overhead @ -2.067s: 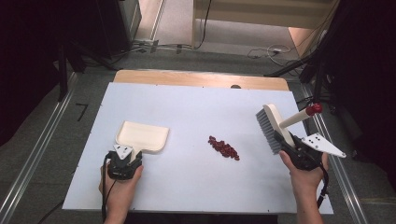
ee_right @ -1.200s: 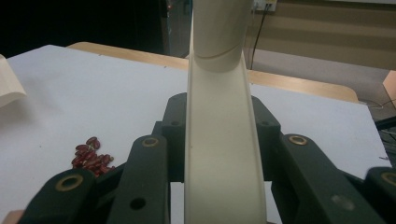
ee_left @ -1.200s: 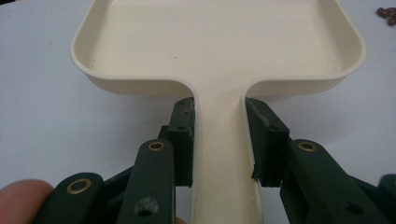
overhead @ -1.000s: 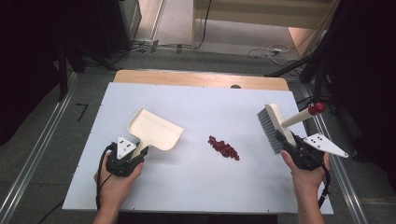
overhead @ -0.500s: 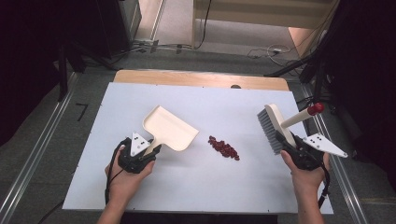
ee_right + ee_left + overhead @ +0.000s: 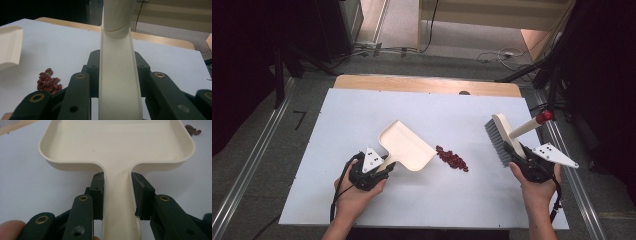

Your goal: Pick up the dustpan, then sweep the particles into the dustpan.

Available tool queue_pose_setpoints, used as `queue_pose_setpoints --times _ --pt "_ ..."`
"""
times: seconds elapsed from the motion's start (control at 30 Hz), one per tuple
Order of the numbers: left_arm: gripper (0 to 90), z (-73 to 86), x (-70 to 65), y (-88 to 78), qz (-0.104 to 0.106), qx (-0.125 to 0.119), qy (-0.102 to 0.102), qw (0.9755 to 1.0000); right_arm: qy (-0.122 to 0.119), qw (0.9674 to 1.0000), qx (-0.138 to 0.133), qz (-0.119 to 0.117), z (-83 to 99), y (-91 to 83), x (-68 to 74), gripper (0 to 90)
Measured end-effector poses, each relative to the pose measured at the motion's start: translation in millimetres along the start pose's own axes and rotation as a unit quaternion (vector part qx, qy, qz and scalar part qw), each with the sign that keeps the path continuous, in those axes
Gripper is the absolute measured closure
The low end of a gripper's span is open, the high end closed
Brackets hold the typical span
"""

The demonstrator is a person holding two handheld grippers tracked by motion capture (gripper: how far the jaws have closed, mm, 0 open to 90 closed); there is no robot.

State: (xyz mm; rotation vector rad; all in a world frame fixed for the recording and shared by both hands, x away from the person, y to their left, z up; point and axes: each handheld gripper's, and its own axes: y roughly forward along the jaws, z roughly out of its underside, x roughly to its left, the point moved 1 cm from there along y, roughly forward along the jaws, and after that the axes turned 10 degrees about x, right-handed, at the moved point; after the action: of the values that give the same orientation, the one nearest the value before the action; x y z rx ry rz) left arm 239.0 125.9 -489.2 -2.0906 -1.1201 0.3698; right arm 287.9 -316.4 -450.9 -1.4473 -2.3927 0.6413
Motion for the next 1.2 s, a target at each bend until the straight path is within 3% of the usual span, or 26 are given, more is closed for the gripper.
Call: queue_pose_setpoints --times 0.43,0.73,1.03,1.2 --pt "65.4 3.4 -16.2 2.9 0.027 0.011 0.031 0.9991 -0.007 0.9999 0.007 -0.002 0.6 3.3 4.0 65.1" --pt "65.4 9.1 -20.2 1.7 0.046 0.026 0.045 0.9976 -0.016 0.9998 0.013 -0.005 -0.6 6.8 10.7 65.1" --pt "65.5 10.6 -23.4 5.9 0.066 0.039 0.055 0.9956 -0.032 0.9989 0.032 -0.015 -1.9 15.1 26.0 65.2" --pt "65.5 9.5 -26.8 11.4 0.081 0.053 0.065 0.9931 -0.037 0.9979 0.047 -0.024 -3.6 21.6 37.7 65.1"
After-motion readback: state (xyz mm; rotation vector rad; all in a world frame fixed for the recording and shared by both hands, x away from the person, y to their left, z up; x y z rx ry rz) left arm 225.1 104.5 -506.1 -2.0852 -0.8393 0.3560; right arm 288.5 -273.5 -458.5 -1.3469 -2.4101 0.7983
